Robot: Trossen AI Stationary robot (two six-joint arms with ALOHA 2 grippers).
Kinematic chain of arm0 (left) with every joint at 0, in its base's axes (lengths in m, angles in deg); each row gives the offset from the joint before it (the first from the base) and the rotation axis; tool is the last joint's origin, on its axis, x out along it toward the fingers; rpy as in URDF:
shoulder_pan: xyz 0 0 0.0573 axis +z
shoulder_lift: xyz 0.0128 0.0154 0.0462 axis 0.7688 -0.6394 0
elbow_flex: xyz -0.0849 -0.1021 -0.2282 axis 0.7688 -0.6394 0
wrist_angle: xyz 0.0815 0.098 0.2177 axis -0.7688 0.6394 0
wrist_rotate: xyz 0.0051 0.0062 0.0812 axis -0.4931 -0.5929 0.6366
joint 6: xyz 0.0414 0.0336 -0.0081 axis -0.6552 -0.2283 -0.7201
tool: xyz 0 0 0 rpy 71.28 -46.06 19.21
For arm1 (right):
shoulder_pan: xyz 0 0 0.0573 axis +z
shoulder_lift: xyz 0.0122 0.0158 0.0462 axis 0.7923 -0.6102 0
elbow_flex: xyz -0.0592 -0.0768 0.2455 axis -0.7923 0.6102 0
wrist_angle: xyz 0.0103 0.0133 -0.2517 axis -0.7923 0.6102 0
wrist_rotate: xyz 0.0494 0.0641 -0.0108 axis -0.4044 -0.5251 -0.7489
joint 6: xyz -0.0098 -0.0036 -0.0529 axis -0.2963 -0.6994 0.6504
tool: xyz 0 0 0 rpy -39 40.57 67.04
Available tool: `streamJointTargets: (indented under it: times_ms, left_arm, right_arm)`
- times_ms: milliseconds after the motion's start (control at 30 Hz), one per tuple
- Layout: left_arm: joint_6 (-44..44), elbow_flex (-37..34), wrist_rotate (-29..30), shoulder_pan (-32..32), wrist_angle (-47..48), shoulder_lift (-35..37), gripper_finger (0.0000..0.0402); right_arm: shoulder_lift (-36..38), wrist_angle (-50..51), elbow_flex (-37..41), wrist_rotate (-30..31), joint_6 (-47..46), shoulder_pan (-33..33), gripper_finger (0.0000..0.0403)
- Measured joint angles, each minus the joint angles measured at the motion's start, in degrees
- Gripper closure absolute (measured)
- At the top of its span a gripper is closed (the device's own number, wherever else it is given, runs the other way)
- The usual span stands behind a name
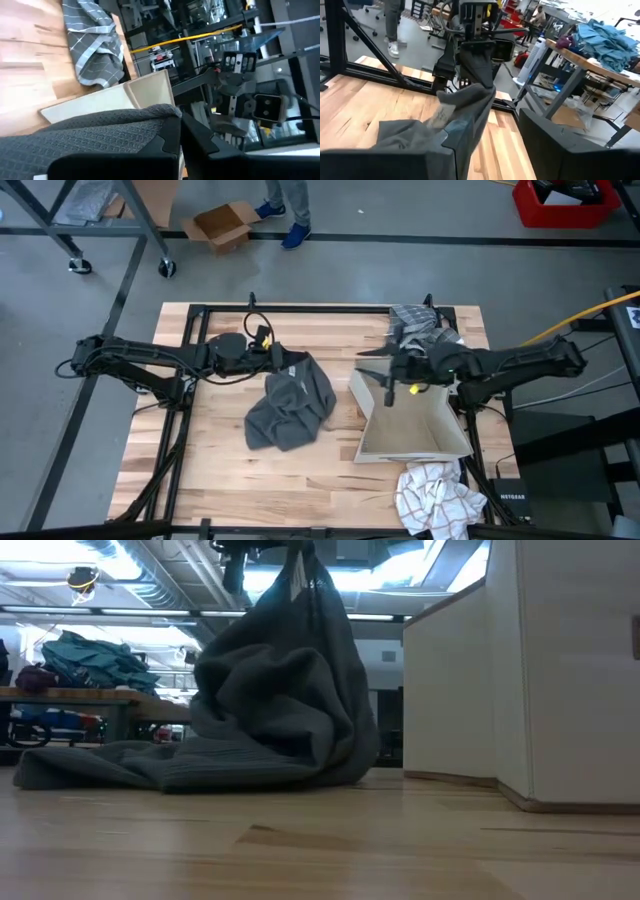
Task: Fold towel
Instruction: Fold the gray towel
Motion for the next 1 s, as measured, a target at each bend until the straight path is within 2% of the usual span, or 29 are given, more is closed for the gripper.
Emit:
streamJointTargets:
  times_ms: [233,500,733,1000]
  left_arm:
    - [-5.2,0.0,-5.0,0.0,-9.9,0.8,0.0401]
    - [-13.7,0.0,-5.1,0.5,-11.5,8.9,0.0401]
    - [-20.2,0.0,-1.8,1.6,-11.7,14.6,0.0401]
    - [-21.2,0.0,-1.7,1.9,-11.2,13.7,0.0401]
  right_arm:
    - [-8.0,4.2,-9.5,2.1,0.0,0.0,0.0242]
    - [-9.8,6.9,-14.3,9.9,0.0,0.0,0.0242]
    - [-9.7,7.0,-14.8,9.9,-0.2,0.0,0.0242]
    - [-12.1,2.6,-14.8,7.8,1.8,0.0,0.0242]
